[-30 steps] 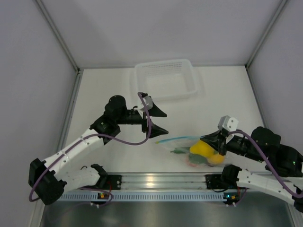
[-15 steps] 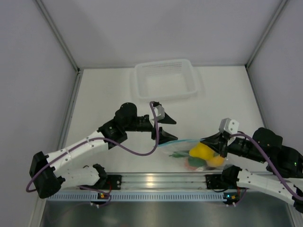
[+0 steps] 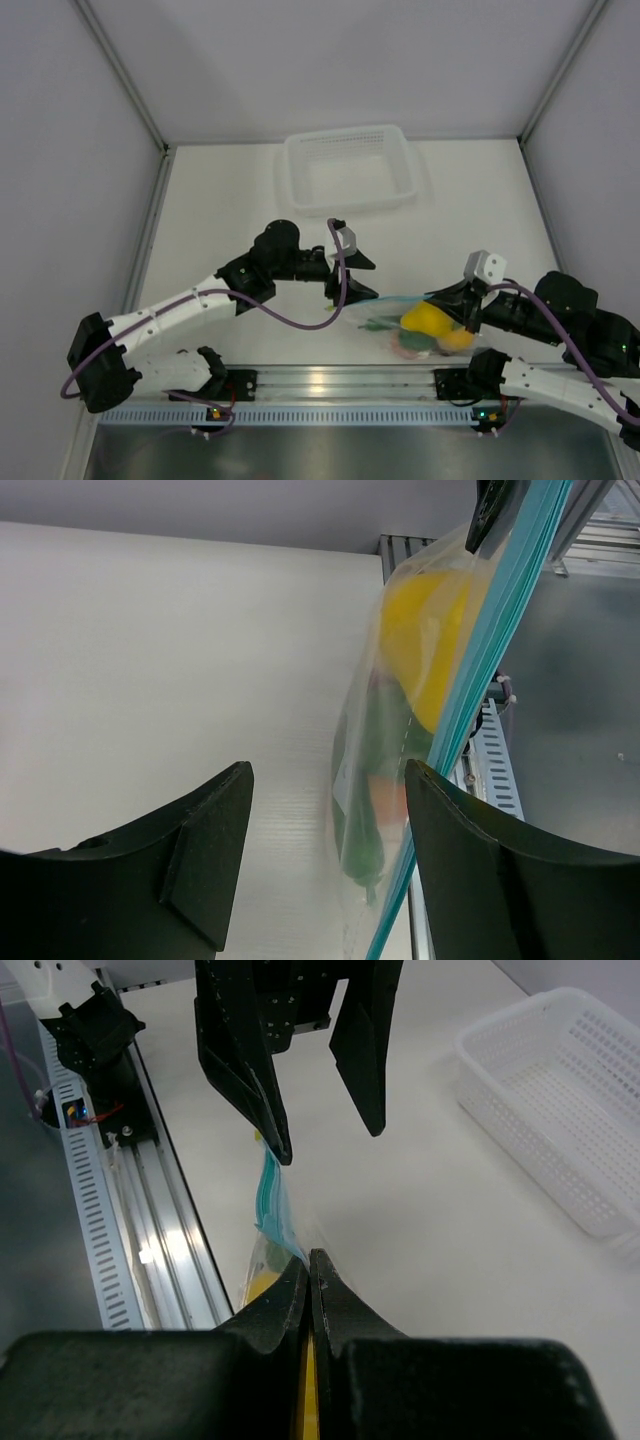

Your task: Open the zip-top bag and remove the fake food

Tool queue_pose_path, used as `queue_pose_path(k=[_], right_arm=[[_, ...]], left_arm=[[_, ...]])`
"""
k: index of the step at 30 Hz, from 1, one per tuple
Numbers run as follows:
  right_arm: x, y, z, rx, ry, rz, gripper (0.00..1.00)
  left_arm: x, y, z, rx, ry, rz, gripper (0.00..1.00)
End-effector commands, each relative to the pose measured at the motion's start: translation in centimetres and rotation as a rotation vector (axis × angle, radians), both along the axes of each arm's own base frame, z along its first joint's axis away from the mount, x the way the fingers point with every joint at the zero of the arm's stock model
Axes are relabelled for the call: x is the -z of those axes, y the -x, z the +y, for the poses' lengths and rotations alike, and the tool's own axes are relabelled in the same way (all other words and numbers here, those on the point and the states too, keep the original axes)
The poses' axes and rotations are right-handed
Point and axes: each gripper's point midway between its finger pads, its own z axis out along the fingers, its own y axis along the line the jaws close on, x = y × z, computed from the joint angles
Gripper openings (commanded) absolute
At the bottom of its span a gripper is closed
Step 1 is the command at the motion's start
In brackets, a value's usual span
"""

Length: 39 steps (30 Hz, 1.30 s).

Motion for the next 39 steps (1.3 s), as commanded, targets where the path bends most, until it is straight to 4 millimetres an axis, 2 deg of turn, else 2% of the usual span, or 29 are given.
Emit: queue_pose_path(k=[1, 8, 16, 21, 39], right_arm=[[-2.2, -0.3, 0.6, -0.001, -0.078, -0.043, 0.0], [-1.8, -0.8, 0.5, 0.03, -0.065, -0.041, 0.0], [-1.8, -0.9, 0.7, 0.027, -0.064, -0.04, 0.0], [-1.6, -0.9, 0.9, 0.023, -0.053, -0.037, 0.0], [-1.8, -0.9, 1.0, 0.023, -0.061, -0.039, 0.0]], left_arm=[[-1.7, 0.1, -0.2, 0.005, 0.057, -0.044, 0.68], [-3.8, 0.3, 0.5, -0.018, 0.102, -0.081, 0.69], [-3.8, 0.6, 0.4, -0.003, 0.106, -0.048, 0.68], [-4.5, 0.4, 0.2, -0.008, 0.128, -0.054, 0.66], [-3.7, 0.2, -0.7, 0.011, 0.117, -0.028, 0.6]])
